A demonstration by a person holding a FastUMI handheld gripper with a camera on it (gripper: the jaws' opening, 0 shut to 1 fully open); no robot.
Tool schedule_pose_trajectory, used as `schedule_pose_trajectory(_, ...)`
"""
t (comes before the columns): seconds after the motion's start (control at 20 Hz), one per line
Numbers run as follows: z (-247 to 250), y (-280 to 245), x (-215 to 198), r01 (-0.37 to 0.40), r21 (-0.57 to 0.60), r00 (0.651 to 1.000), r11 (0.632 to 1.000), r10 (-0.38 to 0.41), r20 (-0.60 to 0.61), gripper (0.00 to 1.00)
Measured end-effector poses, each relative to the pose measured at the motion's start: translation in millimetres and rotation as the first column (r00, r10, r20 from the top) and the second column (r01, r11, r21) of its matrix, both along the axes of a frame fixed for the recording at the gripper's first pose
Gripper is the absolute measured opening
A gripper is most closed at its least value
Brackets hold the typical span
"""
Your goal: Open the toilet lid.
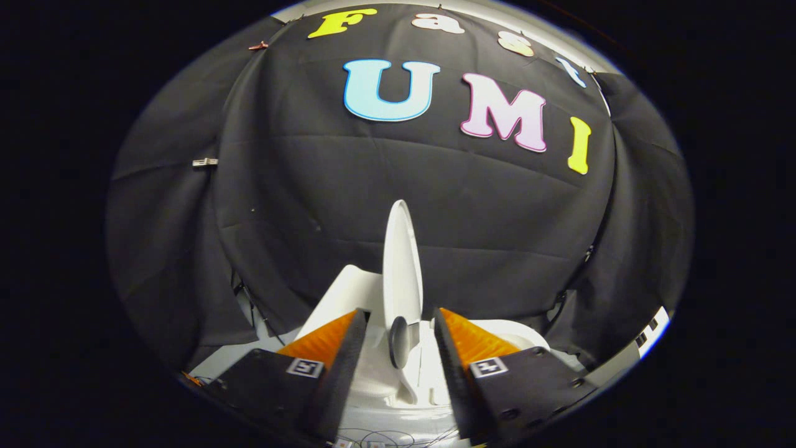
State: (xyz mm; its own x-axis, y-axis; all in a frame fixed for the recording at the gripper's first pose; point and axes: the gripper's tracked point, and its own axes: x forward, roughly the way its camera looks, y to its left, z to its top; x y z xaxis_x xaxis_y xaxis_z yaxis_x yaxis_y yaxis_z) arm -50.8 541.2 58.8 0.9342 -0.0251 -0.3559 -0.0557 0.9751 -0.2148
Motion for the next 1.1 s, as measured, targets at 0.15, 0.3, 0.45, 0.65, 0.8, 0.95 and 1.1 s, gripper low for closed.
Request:
schedule_pose_trajectory(0.15, -3.7, -3.5, -2.4, -0.012, 0.004, 1.0, 1.0, 0.012, -0.013, 0.94)
schedule_pose_trajectory(0.3, -6.9, -6.1, -3.3, -0.022, 0.021, 0.999, 1.0, 0.022, -0.027, 0.99)
schedule_pose_trajectory(0.45, -4.1, -5.3, -7.8, -0.043, 0.034, 0.998, 0.999, 0.044, -0.036, 0.99)
schedule_pose_trajectory(0.65, 4.3, -1.2, -23.0, -0.107, 0.073, 0.993, 0.992, 0.11, -0.037, 0.99)
schedule_pose_trajectory(0.8, 10.8, -6.6, -31.7, -0.134, 0.096, 0.99, 0.986, 0.138, -0.037, 0.99)
schedule_pose_trajectory(0.95, 15.6, -15.8, -35.7, -0.148, 0.1, 0.988, 0.984, 0.152, -0.038, 0.99)
schedule_pose_trajectory(1.1, 21.9, -29.4, -38.3, -0.154, 0.115, 0.987, 0.981, 0.159, -0.035, 0.99)
